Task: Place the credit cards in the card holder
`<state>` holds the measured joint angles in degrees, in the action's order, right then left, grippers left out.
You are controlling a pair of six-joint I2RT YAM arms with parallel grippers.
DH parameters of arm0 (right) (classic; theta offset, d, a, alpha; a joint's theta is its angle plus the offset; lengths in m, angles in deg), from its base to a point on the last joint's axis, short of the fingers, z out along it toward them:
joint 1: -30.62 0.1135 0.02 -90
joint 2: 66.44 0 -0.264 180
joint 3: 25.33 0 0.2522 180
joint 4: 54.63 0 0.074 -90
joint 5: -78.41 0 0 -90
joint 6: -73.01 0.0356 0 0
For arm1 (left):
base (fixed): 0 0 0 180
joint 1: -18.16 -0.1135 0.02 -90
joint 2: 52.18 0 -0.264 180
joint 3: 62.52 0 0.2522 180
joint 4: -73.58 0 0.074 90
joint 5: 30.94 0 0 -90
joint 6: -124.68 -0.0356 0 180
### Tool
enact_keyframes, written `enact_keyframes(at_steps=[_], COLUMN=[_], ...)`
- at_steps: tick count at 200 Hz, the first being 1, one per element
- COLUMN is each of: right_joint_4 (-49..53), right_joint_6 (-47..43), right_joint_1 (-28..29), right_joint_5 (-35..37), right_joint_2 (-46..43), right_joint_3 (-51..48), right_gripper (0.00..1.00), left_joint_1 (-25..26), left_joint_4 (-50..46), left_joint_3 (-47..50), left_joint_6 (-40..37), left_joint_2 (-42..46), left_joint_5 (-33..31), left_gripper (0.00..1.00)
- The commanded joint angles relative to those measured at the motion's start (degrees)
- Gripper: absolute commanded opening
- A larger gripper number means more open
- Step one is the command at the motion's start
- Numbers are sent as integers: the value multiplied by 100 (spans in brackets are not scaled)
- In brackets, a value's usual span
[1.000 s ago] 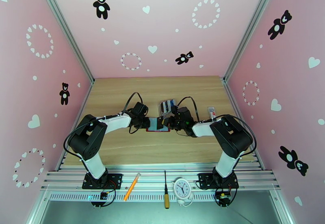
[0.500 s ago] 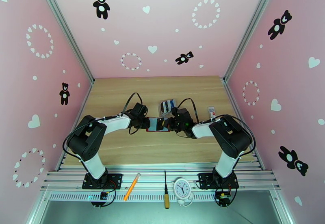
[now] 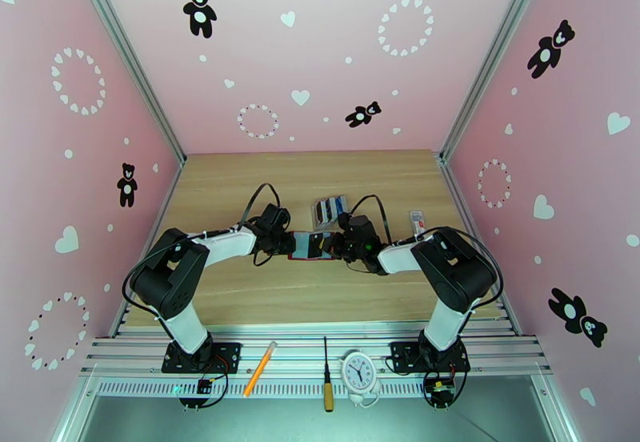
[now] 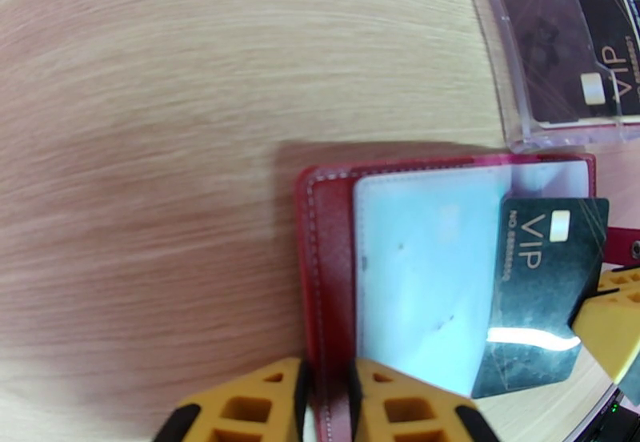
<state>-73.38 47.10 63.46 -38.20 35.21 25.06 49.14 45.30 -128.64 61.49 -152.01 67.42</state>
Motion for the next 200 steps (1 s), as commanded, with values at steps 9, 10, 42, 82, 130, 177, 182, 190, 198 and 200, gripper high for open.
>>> enact_keyframes(at_steps=[9,10,42,82,130,177,182,190,198,200], right_joint_4=[78,83,62,11,17,43,43,51,52,52], right_joint_6=[3,0,38,108,154,186,191,198,199,200], right_joint_1=[38,38,38,38,36,30,29,29,29,29], right_joint_5=[115,113,166,222,299,361,359,363,367,367], right_joint_2=[147,146,163,226,233,250,251,251,250,253], right_joint_3=[-61,-64,-63,-38,-11,33,31,35,37,38], right_gripper=[0,0,0,0,0,0,0,0,0,0], left_joint_1=[117,114,116,119,123,125,125,124,124,127], left_joint_4=[-239,-237,-245,-247,-229,-209,-209,-200,-198,-195], left_joint_3=[156,156,155,168,222,239,244,246,249,252], left_joint_6=[79,79,70,77,79,79,86,88,88,88], left_joint_2=[18,22,37,45,43,51,51,50,57,59], left_joint_5=[190,191,201,200,192,192,184,192,190,192], left_gripper=[24,24,24,24,24,24,24,24,24,24])
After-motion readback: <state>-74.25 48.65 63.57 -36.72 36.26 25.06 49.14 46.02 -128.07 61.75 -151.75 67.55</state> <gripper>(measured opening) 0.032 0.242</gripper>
